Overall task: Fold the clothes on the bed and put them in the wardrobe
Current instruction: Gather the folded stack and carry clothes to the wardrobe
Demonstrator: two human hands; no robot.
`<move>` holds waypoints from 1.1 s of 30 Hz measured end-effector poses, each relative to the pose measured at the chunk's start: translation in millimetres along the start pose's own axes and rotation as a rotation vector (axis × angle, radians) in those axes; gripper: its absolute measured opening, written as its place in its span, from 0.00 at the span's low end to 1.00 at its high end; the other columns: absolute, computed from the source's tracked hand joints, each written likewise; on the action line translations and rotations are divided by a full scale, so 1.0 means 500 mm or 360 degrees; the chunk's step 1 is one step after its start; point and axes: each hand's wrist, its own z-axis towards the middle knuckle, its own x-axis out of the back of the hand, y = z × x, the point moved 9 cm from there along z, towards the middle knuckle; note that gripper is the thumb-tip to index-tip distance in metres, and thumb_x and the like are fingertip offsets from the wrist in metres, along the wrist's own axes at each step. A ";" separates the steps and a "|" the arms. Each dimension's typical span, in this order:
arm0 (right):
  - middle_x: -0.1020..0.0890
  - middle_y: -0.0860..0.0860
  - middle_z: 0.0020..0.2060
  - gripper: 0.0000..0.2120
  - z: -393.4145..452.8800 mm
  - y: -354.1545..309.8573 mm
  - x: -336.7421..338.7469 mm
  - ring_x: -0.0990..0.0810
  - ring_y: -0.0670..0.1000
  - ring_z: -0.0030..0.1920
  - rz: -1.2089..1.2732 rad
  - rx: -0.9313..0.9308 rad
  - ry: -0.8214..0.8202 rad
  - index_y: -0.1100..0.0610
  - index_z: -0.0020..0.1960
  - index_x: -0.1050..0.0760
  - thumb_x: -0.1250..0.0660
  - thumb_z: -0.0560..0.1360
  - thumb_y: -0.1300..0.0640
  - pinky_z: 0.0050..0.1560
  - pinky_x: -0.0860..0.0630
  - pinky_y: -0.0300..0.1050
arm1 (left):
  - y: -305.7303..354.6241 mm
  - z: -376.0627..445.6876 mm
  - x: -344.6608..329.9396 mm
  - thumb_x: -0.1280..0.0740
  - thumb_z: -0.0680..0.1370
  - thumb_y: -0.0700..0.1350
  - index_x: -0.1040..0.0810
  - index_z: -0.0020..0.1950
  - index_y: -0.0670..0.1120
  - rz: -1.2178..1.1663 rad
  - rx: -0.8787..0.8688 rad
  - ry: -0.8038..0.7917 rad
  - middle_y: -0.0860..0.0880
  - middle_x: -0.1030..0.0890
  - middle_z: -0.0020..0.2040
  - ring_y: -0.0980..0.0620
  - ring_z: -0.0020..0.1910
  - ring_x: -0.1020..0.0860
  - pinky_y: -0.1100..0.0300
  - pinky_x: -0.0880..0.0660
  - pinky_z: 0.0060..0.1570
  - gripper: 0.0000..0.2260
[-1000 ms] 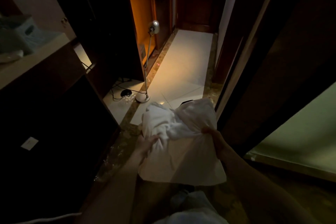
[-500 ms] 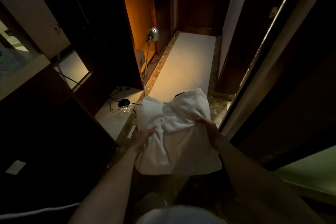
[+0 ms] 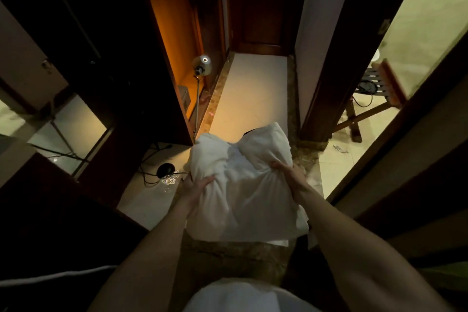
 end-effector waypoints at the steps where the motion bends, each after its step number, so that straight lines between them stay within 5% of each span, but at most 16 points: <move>1: 0.24 0.48 0.39 0.10 0.010 -0.010 -0.017 0.24 0.47 0.38 -0.0016 0.0003 0.0020 0.52 0.42 0.29 0.26 0.72 0.55 0.36 0.26 0.41 | 0.023 0.021 0.004 0.21 0.55 0.67 0.26 0.65 0.56 0.0040 0.0004 -0.0021 0.50 0.20 0.60 0.45 0.55 0.21 0.43 0.23 0.56 0.41; 5: 0.20 0.52 0.44 0.14 0.071 -0.039 -0.071 0.21 0.50 0.41 -0.0024 -0.0031 0.0083 0.58 0.54 0.25 0.27 0.72 0.55 0.36 0.24 0.42 | 0.122 0.071 0.008 0.22 0.64 0.56 0.26 0.61 0.51 0.0042 0.0011 -0.0085 0.50 0.20 0.55 0.46 0.52 0.21 0.46 0.23 0.56 0.29; 8: 0.19 0.53 0.45 0.11 0.132 -0.063 -0.086 0.20 0.51 0.43 -0.0035 -0.0073 0.0126 0.58 0.52 0.24 0.28 0.72 0.57 0.36 0.24 0.42 | 0.160 0.134 -0.006 0.21 0.61 0.56 0.24 0.64 0.49 0.0015 -0.0013 -0.0139 0.49 0.19 0.56 0.45 0.52 0.19 0.44 0.22 0.55 0.33; 16: 0.19 0.54 0.46 0.13 0.362 -0.159 -0.090 0.19 0.53 0.44 -0.0015 -0.0076 0.0161 0.57 0.55 0.24 0.28 0.71 0.58 0.38 0.23 0.43 | 0.268 0.329 -0.110 0.24 0.71 0.42 0.24 0.57 0.46 -0.0161 0.0042 -0.0142 0.48 0.19 0.50 0.47 0.46 0.20 0.55 0.23 0.45 0.17; 19: 0.18 0.56 0.52 0.24 0.461 -0.210 -0.093 0.18 0.57 0.50 0.0018 -0.0096 0.0110 0.56 0.63 0.25 0.26 0.68 0.56 0.44 0.20 0.48 | 0.312 0.411 -0.149 0.22 0.68 0.44 0.23 0.56 0.47 -0.0167 0.0066 -0.0109 0.46 0.18 0.52 0.45 0.49 0.19 0.49 0.21 0.52 0.19; 23: 0.19 0.56 0.51 0.24 0.580 -0.294 -0.096 0.19 0.57 0.50 -0.0017 -0.0134 0.0080 0.56 0.63 0.26 0.26 0.68 0.55 0.43 0.21 0.47 | 0.382 0.518 -0.196 0.22 0.67 0.45 0.22 0.54 0.49 -0.0156 0.0060 -0.0086 0.47 0.17 0.52 0.46 0.49 0.19 0.49 0.21 0.52 0.18; 28: 0.20 0.57 0.52 0.25 0.730 -0.390 -0.110 0.19 0.57 0.49 -0.0114 -0.0179 0.0020 0.59 0.62 0.29 0.26 0.68 0.55 0.41 0.22 0.47 | 0.476 0.631 -0.251 0.25 0.71 0.39 0.25 0.59 0.44 -0.0305 0.0018 -0.0040 0.51 0.20 0.45 0.52 0.42 0.21 0.59 0.25 0.36 0.18; 33: 0.19 0.59 0.49 0.23 0.882 -0.449 -0.139 0.18 0.58 0.47 -0.0225 -0.0335 0.0014 0.63 0.58 0.26 0.25 0.67 0.57 0.40 0.21 0.46 | 0.546 0.781 -0.293 0.26 0.72 0.39 0.27 0.61 0.45 -0.0309 0.0022 -0.0095 0.47 0.21 0.54 0.54 0.41 0.23 0.61 0.28 0.35 0.19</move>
